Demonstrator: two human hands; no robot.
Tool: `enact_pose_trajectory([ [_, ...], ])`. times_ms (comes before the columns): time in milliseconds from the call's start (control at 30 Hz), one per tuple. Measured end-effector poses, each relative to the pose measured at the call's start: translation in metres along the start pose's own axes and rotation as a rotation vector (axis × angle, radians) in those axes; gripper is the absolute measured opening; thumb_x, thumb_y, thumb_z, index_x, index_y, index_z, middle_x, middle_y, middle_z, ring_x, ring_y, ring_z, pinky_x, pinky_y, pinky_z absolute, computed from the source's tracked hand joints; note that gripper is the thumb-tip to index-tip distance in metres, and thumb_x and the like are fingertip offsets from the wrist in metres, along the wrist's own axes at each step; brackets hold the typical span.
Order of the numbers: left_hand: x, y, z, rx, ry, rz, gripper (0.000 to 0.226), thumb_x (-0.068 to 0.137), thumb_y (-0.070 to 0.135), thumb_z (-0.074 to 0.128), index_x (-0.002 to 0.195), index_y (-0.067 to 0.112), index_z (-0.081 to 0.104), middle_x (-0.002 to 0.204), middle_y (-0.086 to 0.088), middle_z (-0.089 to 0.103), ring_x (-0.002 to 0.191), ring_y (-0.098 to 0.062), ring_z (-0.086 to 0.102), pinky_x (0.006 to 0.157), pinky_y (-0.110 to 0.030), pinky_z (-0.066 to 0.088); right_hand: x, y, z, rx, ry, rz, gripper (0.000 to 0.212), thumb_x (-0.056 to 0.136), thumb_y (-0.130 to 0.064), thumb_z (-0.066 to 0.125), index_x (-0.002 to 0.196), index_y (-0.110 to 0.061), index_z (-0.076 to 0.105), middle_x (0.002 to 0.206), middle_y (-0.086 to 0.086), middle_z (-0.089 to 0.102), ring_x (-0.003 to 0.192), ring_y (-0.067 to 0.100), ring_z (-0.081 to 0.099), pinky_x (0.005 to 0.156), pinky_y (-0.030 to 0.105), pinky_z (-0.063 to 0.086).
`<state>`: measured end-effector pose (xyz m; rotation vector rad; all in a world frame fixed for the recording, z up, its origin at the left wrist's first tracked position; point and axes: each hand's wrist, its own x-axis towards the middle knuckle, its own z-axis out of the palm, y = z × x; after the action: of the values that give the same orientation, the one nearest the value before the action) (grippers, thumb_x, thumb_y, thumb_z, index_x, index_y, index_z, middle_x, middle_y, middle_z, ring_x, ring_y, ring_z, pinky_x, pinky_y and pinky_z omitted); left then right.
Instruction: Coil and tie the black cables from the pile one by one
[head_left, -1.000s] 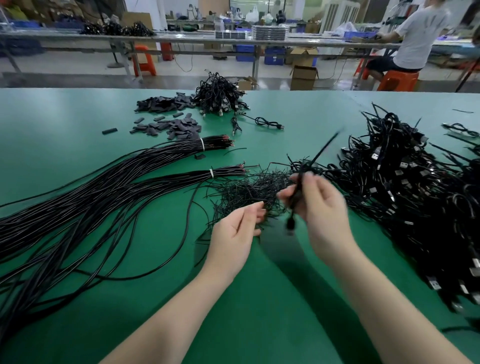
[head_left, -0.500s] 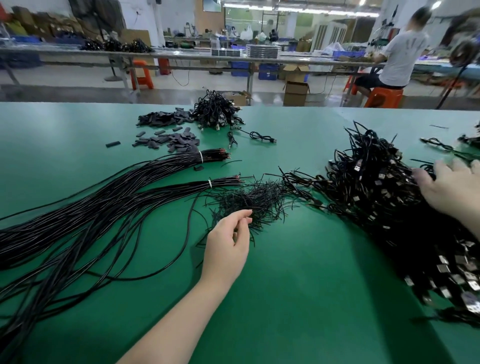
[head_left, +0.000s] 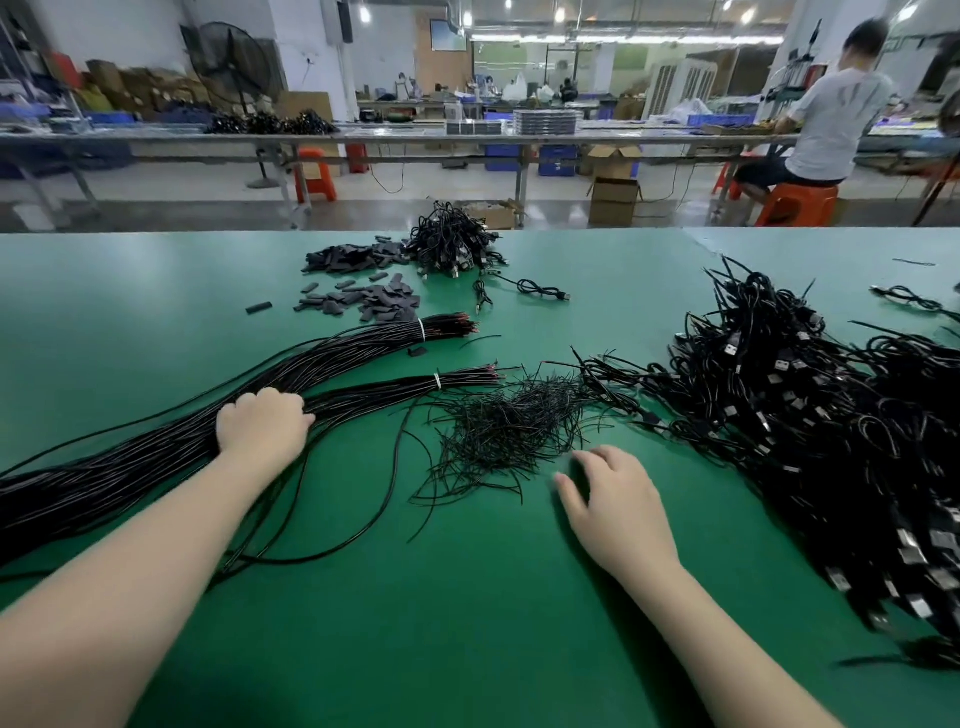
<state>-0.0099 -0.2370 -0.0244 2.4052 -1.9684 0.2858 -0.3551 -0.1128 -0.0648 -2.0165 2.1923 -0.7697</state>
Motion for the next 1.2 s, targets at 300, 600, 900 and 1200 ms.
enact_pose_trajectory([
  [300, 0.021, -0.037, -0.015, -0.552, 0.044, 0.046, 0.015, 0.082, 0.042, 0.073, 0.074, 0.032, 0.066, 0.083, 0.007, 0.070, 0.080, -0.016, 0.061, 0.071, -0.030, 0.048, 0.002, 0.003, 0.003, 0.021, 0.076, -0.007, 0.031, 0.091, -0.036, 0.057, 0.114, -0.017, 0.066, 0.116, -0.003, 0.062, 0.111, 0.018, 0.053, 0.093, 0.033, 0.043],
  [600, -0.005, -0.040, -0.065, -1.161, 0.517, 0.108, 0.013, 0.099, 0.036, 0.044, 0.091, 0.028, 0.040, 0.063, 0.004, 0.065, 0.038, -0.003, 0.054, 0.048, -0.014, 0.042, -0.006, -0.017, -0.009, 0.053, 0.162, -0.044, 0.041, 0.088, -0.016, 0.064, 0.128, -0.012, 0.059, 0.140, 0.010, 0.050, 0.114, 0.030, 0.056, 0.092, 0.042, 0.043],
  [900, -0.084, -0.023, -0.058, -1.056, 0.276, 0.568, 0.013, 0.090, 0.049, 0.050, 0.090, 0.036, 0.048, 0.067, 0.005, 0.067, 0.045, -0.009, 0.055, 0.053, -0.016, 0.044, 0.033, -0.187, -0.060, 0.058, -0.116, -0.629, 0.052, 0.096, -0.044, 0.052, 0.142, -0.022, 0.042, 0.141, 0.003, 0.044, 0.110, 0.023, 0.059, 0.088, 0.040, 0.052],
  [1200, -0.099, -0.117, -0.016, -0.827, -0.028, 0.534, 0.057, 0.086, 0.078, 0.030, 0.091, 0.025, 0.053, 0.065, -0.002, 0.060, 0.052, -0.008, 0.052, 0.056, -0.029, 0.046, 0.139, -0.124, -0.248, 0.346, 0.430, -0.292, 0.034, 0.098, -0.038, 0.049, 0.117, -0.014, 0.064, 0.097, -0.001, 0.063, 0.064, 0.006, 0.047, 0.059, 0.014, 0.039],
])
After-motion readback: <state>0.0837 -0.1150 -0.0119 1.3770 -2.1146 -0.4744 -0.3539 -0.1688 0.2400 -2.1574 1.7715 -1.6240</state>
